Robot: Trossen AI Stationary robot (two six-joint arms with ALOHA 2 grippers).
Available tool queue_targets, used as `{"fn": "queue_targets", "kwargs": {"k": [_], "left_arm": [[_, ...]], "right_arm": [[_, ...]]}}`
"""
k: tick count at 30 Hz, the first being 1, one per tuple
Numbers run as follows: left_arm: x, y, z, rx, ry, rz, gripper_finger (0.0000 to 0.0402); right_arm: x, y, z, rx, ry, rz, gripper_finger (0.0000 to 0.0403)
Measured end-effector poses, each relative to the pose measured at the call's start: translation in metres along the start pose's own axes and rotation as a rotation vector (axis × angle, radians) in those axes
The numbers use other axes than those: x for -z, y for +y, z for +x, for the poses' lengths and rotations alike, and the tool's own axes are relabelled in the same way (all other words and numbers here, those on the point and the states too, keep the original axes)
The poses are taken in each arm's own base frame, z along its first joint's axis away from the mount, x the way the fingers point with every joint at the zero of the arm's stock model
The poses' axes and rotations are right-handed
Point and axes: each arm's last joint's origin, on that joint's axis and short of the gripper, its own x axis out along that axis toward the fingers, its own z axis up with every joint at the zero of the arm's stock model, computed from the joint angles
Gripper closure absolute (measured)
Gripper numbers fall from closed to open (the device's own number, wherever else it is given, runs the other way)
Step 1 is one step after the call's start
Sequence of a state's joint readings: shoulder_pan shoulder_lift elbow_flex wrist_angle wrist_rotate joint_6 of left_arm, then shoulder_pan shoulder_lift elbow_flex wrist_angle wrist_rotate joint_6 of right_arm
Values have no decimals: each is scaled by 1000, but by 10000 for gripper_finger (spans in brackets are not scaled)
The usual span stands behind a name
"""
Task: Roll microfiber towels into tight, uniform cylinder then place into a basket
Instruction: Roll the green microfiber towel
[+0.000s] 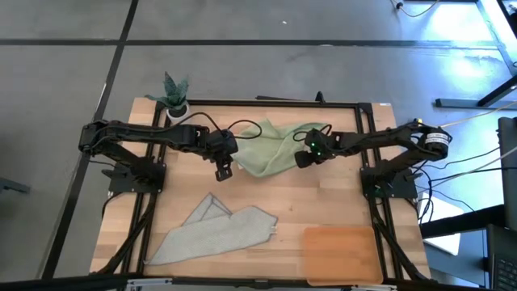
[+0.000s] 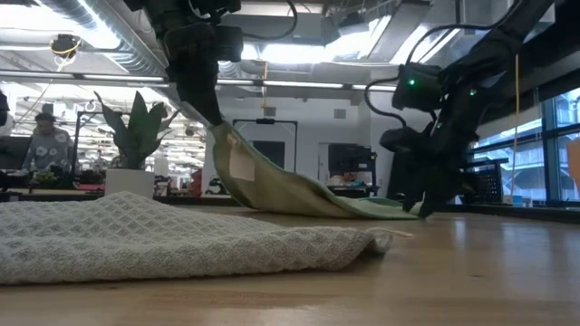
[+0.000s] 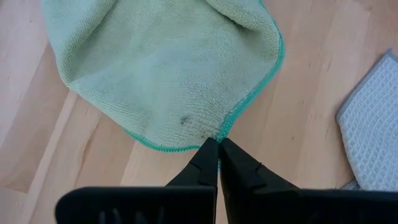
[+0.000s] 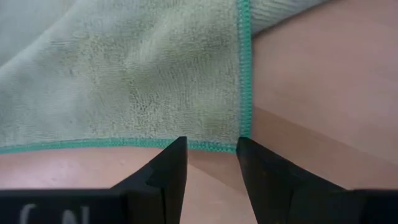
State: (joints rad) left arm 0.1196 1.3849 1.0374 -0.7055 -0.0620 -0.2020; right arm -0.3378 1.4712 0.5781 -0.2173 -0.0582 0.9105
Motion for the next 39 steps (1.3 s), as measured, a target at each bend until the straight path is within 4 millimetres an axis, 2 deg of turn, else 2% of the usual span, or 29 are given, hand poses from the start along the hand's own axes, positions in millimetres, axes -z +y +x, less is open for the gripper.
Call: {"fn": "queue_targets", "kwargs": {"k": [5,11,17,27,34,39], "left_arm": [[0,0,0,0,0,1,401],[0,0,0,0,0,2,401],[0,0,0,0,0,3,401],[0,0,0,0,0,3,401],[0,0,0,1,-2,2,402],[0,0,0,1,-3,2,402]], "right_arm": [[-1,1,-1,-15,-11,-28,253],[-9,7,-15,-104,40,-16,253],[-16,9,-23,-35,21,-2,253],[-7,-3,-16,23,35,59,253],[-8,-3,-12,-4,12,58,253],[-7,-5,1,18,58,69,254]]}}
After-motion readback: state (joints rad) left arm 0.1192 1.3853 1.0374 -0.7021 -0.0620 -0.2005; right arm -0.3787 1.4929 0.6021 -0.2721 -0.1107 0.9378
